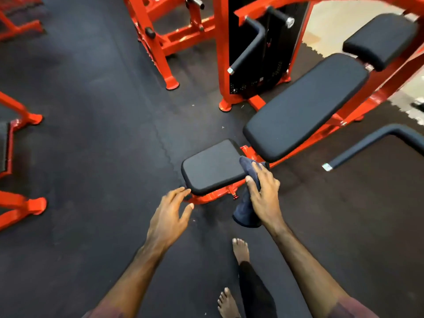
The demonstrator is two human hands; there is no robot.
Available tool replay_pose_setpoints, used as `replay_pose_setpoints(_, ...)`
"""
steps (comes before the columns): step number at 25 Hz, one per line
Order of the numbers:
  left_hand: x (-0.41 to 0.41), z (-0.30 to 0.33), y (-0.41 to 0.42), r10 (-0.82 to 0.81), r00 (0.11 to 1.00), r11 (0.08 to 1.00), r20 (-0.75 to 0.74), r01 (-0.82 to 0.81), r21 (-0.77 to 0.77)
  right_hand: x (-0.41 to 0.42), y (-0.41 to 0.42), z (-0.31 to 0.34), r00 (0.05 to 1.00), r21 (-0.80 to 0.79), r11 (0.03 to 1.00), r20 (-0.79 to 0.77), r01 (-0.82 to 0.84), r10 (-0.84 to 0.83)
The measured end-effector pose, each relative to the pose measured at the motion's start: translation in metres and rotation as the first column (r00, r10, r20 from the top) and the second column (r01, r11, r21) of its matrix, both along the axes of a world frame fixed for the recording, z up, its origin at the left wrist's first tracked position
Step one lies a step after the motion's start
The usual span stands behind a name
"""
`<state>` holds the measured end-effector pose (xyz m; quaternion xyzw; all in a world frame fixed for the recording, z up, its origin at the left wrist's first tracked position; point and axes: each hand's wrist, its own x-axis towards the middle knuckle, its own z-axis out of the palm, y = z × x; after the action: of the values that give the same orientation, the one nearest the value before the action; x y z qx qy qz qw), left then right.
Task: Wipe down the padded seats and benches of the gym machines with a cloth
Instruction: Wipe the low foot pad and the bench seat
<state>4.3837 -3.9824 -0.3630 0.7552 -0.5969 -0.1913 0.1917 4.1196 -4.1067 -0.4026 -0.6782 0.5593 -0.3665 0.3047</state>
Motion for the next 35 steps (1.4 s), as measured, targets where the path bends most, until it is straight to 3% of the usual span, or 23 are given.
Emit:
replay_pose_setpoints(9, 0.083, -0.206, -0.152, 0.069, 0.996, 0.996, -0.060, -0.066, 0.055, 0.075, -0.161, -0.216, 0.980, 0.173, 0.983, -0.197, 0.058, -0.023)
replay_pose_setpoints(11, 0.090, -0.246, -0.188, 0.094, 0.994, 0.995, -0.058, -0.092, 0.030, 0.092, -0.175, -0.252, 0.918, 0.178, 0.984, -0.393, 0.028, 0.045)
replay_pose_setpoints(14, 0.087, -0.293, -0.235, 0.163, 0.985, 0.986, -0.061, -0.160, 0.051, 0.100, -0.166, -0.290, 0.723, 0.208, 0.978, -0.678, 0.015, 0.133)
replay_pose_setpoints(17, 0.083, -0.322, -0.256, 0.241, 0.970, 0.970, 0.011, -0.241, 0.036, 0.080, -0.157, -0.302, 0.695, 0.209, 0.974, -0.714, 0.086, 0.092)
replay_pose_setpoints(21, 0.085, -0.342, -0.257, 0.252, 0.966, 0.966, 0.054, -0.249, -0.067, 0.115, -0.216, -0.304, 0.684, 0.202, 0.949, -0.729, 0.243, -0.019)
replay_pose_setpoints(23, 0.085, -0.343, -0.255, 0.266, 0.963, 0.962, 0.053, -0.261, -0.082, 0.128, -0.220, -0.298, 0.655, 0.164, 0.978, -0.754, 0.131, 0.039)
replay_pose_setpoints(26, 0.084, -0.340, -0.255, 0.248, 0.966, 0.967, 0.072, -0.243, -0.079, 0.084, -0.179, -0.295, 0.640, 0.207, 0.972, -0.734, -0.109, 0.228)
replay_pose_setpoints(28, 0.083, -0.338, -0.256, 0.261, 0.962, 0.964, 0.079, -0.255, -0.069, 0.061, -0.188, -0.298, 0.699, 0.252, 0.968, -0.692, 0.004, 0.177)
replay_pose_setpoints(31, 0.085, -0.340, -0.258, 0.263, 0.960, 0.964, 0.092, -0.257, -0.069, 0.105, -0.244, -0.301, 0.727, 0.266, 0.933, -0.687, 0.241, 0.008)
replay_pose_setpoints(33, 0.085, -0.340, -0.257, 0.262, 0.960, 0.964, 0.100, -0.256, -0.066, 0.133, -0.251, -0.297, 0.693, 0.218, 0.965, -0.719, 0.145, 0.058)
replay_pose_setpoints(35, 0.085, -0.338, -0.258, 0.265, 0.959, 0.964, 0.095, -0.262, -0.052, 0.120, -0.225, -0.294, 0.655, 0.181, 0.981, -0.732, -0.074, 0.185)
